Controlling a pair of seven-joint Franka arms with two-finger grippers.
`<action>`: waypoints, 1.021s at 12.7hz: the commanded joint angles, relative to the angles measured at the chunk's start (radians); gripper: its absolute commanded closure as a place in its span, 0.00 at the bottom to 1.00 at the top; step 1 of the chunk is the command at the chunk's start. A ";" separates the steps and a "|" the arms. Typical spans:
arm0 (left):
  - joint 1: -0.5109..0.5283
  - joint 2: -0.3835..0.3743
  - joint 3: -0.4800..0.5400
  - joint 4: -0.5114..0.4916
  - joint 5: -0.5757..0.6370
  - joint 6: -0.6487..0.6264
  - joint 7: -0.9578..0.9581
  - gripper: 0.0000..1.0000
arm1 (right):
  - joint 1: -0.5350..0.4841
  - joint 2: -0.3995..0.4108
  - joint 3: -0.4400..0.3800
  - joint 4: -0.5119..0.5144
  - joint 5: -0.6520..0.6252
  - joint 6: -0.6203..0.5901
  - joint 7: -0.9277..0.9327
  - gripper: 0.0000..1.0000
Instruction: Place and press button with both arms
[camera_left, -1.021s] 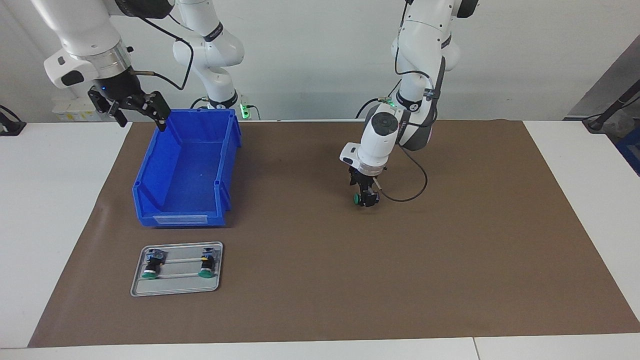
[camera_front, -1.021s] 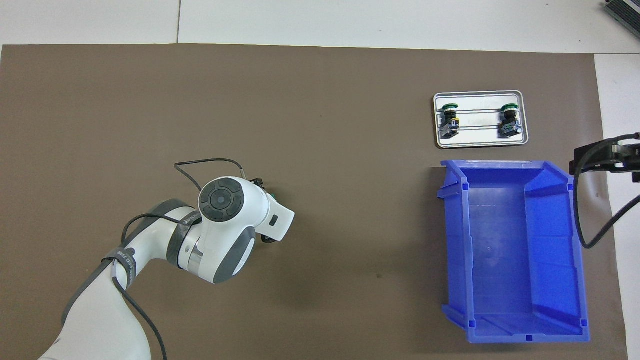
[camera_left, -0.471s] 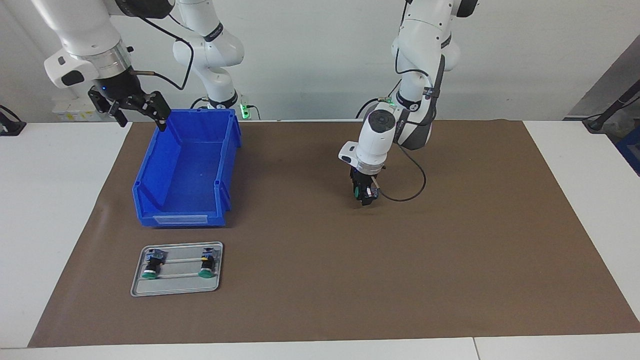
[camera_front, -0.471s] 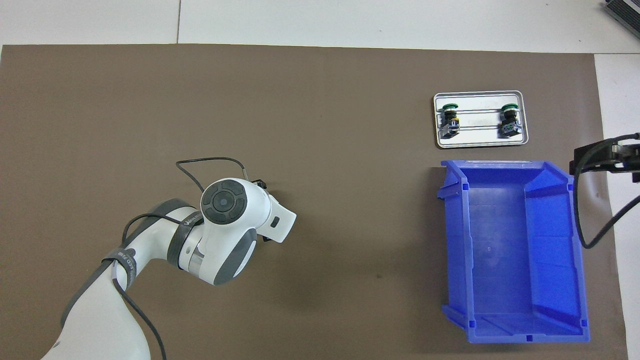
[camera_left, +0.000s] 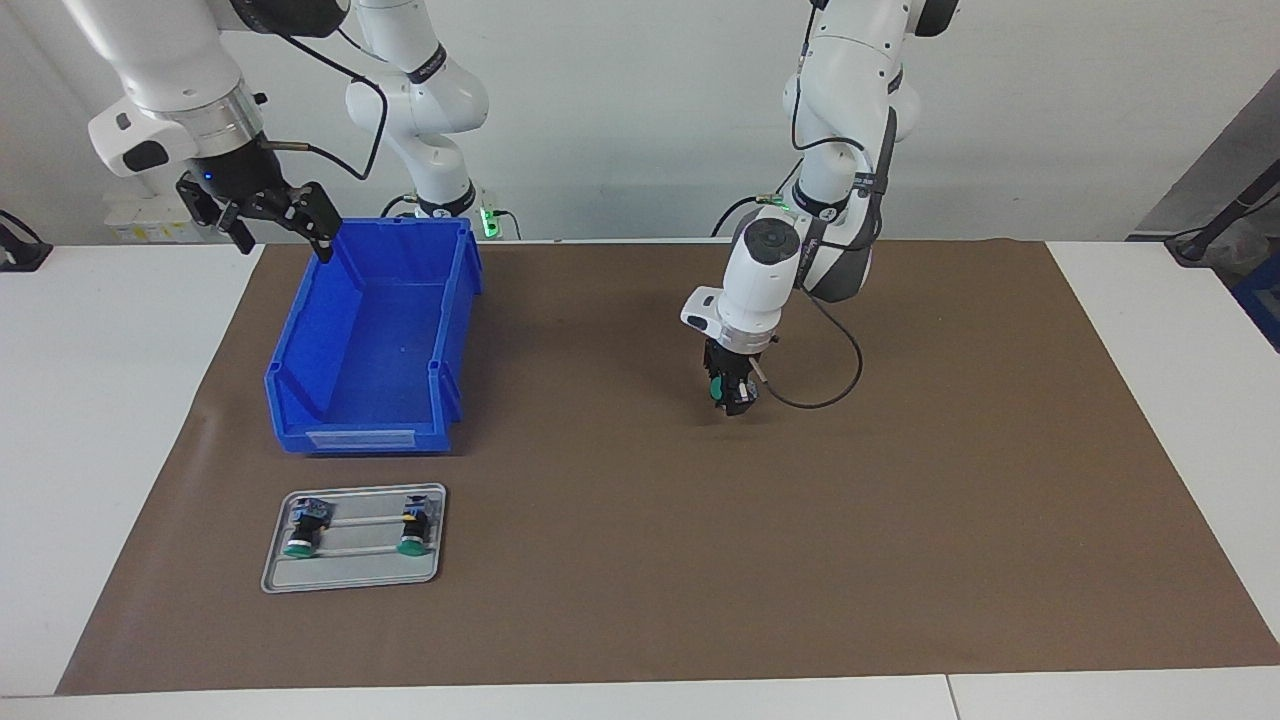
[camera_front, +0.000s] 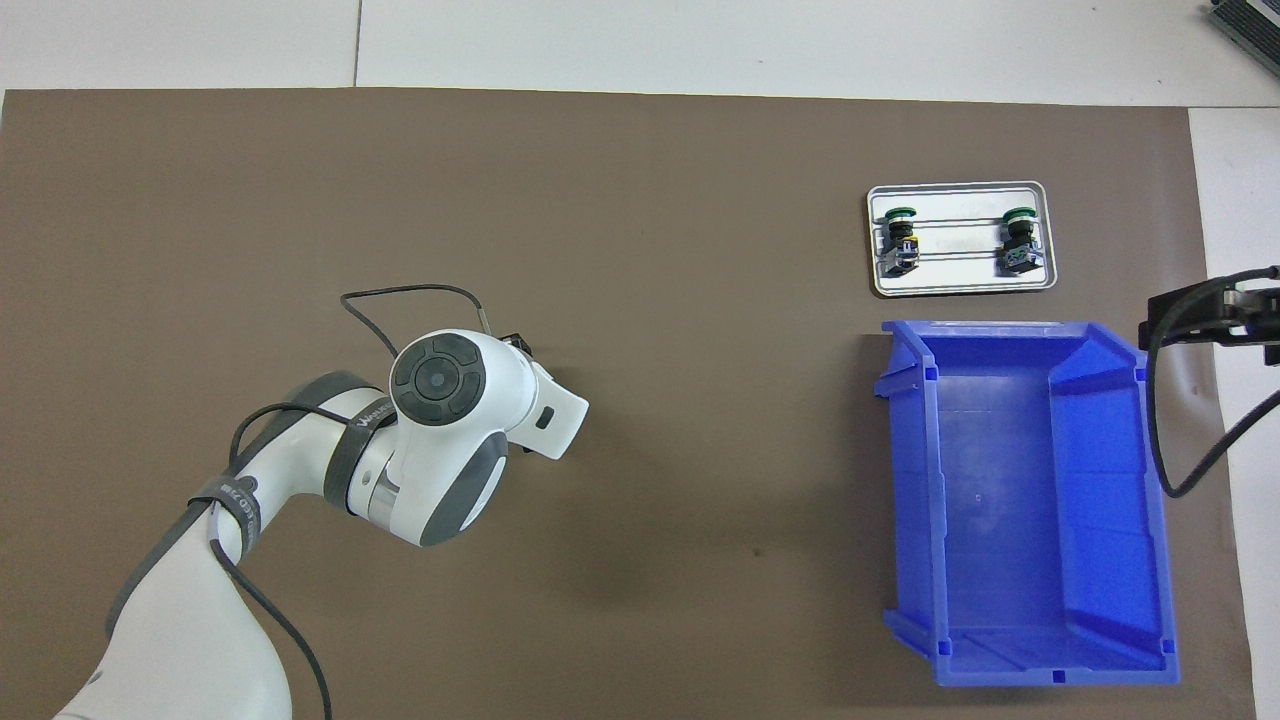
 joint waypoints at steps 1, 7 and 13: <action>0.043 0.009 -0.003 0.048 0.016 -0.032 0.005 0.80 | -0.008 -0.028 0.005 -0.037 -0.002 0.021 -0.029 0.00; 0.068 0.006 -0.012 0.025 -0.075 -0.013 0.027 0.88 | -0.010 -0.030 0.005 -0.037 -0.002 0.019 -0.029 0.00; 0.096 -0.002 -0.010 0.014 -0.553 0.004 0.395 0.84 | -0.012 -0.033 0.000 -0.033 -0.002 -0.010 -0.024 0.00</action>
